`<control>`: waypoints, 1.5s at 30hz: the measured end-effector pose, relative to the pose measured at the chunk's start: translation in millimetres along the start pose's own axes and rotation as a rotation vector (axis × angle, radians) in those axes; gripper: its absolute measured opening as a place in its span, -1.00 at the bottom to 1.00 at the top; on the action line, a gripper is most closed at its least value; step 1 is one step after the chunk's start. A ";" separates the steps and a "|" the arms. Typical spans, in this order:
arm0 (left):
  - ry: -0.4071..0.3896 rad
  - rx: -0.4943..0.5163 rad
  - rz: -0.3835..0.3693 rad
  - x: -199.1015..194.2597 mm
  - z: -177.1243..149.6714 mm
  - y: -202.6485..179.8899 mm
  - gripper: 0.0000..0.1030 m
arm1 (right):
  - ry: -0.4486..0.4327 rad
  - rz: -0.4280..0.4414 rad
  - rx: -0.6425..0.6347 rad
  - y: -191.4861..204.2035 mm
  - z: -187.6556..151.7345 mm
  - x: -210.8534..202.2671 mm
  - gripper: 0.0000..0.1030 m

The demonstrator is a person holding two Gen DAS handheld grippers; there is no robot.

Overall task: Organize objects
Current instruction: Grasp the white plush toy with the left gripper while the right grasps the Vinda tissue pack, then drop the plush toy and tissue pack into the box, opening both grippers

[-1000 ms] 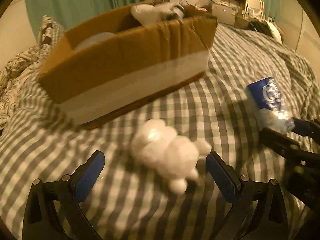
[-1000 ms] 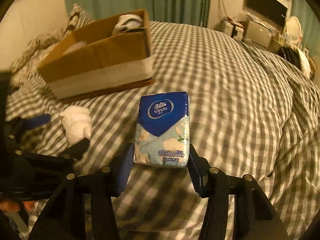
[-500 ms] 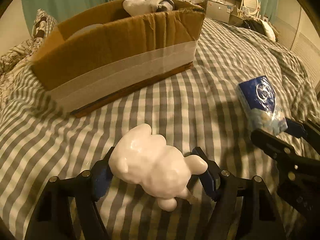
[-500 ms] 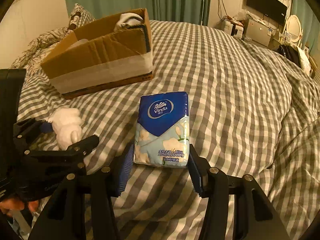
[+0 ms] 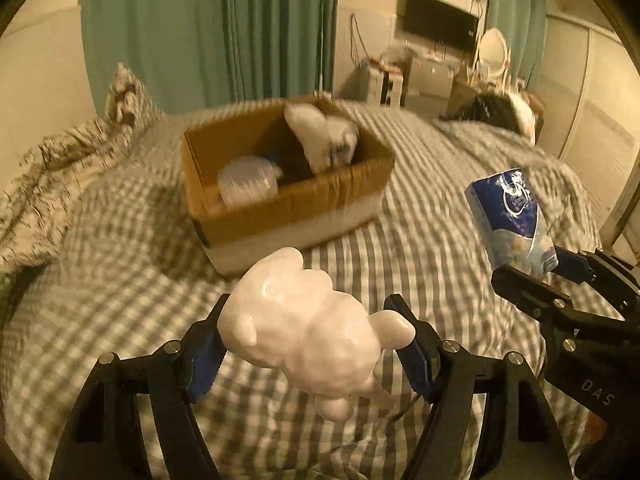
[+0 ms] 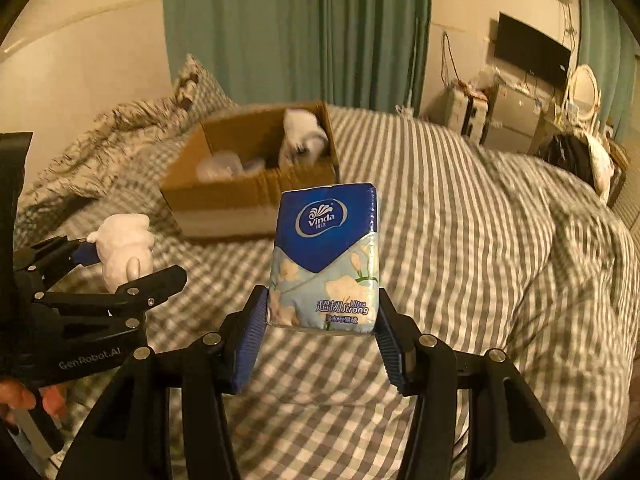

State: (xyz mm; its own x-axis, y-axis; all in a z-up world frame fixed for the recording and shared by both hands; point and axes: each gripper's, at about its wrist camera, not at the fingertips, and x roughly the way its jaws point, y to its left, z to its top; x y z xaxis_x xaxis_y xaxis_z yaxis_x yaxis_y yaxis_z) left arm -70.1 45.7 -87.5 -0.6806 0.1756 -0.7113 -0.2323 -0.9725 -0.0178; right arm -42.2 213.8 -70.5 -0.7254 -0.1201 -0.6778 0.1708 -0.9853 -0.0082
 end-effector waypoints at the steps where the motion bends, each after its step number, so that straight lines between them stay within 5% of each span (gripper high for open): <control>1: -0.016 -0.004 0.006 -5.8 8.7 5.1 0.48 | -0.013 0.009 -0.005 2.2 5.9 -4.8 -0.01; 14: -0.149 -0.026 0.051 -7.1 123.8 46.0 0.48 | -0.198 0.070 -0.098 18.3 146.1 -10.3 -0.01; 27: -0.182 -0.024 0.073 63.2 201.7 69.3 0.48 | -0.204 0.124 -0.108 12.5 222.3 83.1 -0.01; 35: -0.050 -0.035 0.100 141.7 182.1 84.3 0.48 | -0.130 0.147 -0.107 9.4 213.8 152.8 -0.01; 43: 0.017 -0.002 0.141 169.8 161.6 83.1 0.52 | -0.047 0.192 -0.086 6.4 194.7 188.6 0.02; 45: 0.021 0.019 0.177 169.7 159.3 80.2 0.66 | -0.066 0.202 -0.064 3.0 194.9 183.0 0.28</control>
State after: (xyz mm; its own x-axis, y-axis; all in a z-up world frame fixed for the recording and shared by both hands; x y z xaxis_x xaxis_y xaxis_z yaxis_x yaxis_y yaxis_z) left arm -314.9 21.9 -97.7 -0.6975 -0.0014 -0.7166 -0.1234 -0.9848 0.1219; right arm -304.3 165.2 -51.2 -0.7139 -0.3240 -0.6208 0.3572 -0.9310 0.0751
